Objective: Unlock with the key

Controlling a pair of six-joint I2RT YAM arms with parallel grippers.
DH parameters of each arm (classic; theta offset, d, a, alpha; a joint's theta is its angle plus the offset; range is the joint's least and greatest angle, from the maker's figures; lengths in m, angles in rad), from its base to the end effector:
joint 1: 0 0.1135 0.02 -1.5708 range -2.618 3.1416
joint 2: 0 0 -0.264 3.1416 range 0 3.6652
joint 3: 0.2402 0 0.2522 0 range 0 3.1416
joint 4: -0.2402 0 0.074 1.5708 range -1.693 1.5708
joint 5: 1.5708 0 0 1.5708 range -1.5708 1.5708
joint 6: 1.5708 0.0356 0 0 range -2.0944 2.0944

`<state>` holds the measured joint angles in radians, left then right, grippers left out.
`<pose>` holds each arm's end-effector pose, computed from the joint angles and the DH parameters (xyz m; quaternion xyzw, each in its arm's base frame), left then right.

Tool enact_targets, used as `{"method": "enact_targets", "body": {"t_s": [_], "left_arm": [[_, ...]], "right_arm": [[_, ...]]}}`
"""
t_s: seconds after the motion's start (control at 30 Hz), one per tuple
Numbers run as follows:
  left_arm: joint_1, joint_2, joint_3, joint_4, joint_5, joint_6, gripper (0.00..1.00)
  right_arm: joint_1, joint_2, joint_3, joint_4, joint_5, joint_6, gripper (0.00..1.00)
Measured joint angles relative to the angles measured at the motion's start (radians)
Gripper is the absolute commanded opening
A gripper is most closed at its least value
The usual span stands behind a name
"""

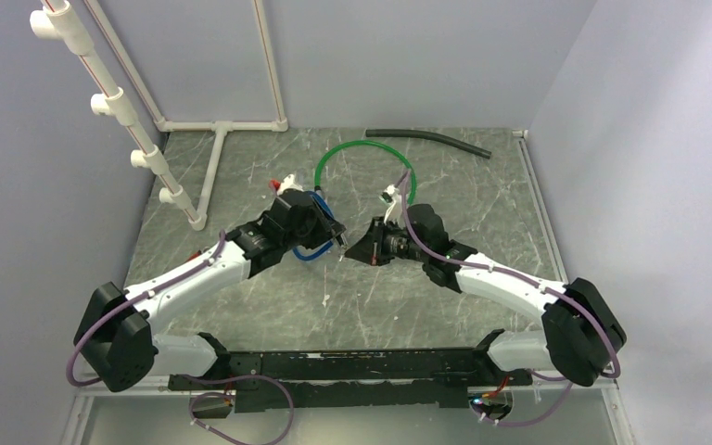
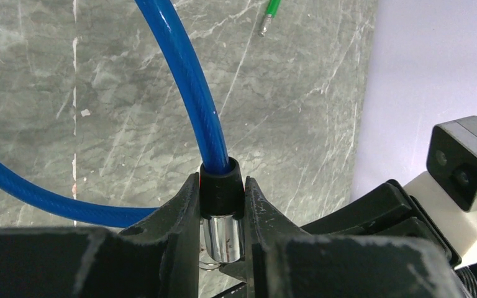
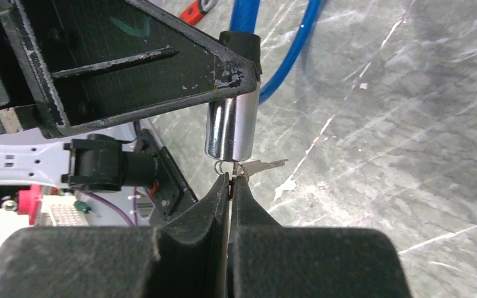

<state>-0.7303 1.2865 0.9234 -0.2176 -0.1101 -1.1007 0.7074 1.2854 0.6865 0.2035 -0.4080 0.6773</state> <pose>0.2169 -0.1890 0.2760 -0.1875 0.8588 -0.3466 0.3275 0.2038 0.1929 0.2372 -0.1246 0.8132 0.4764 0.3103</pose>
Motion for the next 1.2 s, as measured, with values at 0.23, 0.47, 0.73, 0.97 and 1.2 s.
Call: {"method": "enact_targets", "body": {"t_s": [0.23,0.47,0.73,0.97,1.2], "left_arm": [[0.0,-0.061,-0.068,0.083,0.017,-0.005,0.0],[0.001,-0.139,-0.158,0.232,0.023,-0.011,0.0],[0.005,-0.267,-0.304,0.505,0.034,-0.023,0.0],[0.003,-0.357,-0.435,0.77,0.033,-0.042,0.0],[0.013,-0.344,-0.511,0.879,0.011,-0.037,0.0]], "right_arm": [[-0.011,-0.026,-0.066,0.135,-0.054,0.094,0.0],[-0.04,-0.016,-0.117,0.328,-0.139,0.219,0.0],[-0.071,-0.005,-0.128,0.533,-0.238,0.37,0.0],[-0.085,0.121,-0.174,0.958,-0.298,0.602,0.0],[-0.085,0.304,-0.158,1.167,-0.345,0.812,0.0]]}}
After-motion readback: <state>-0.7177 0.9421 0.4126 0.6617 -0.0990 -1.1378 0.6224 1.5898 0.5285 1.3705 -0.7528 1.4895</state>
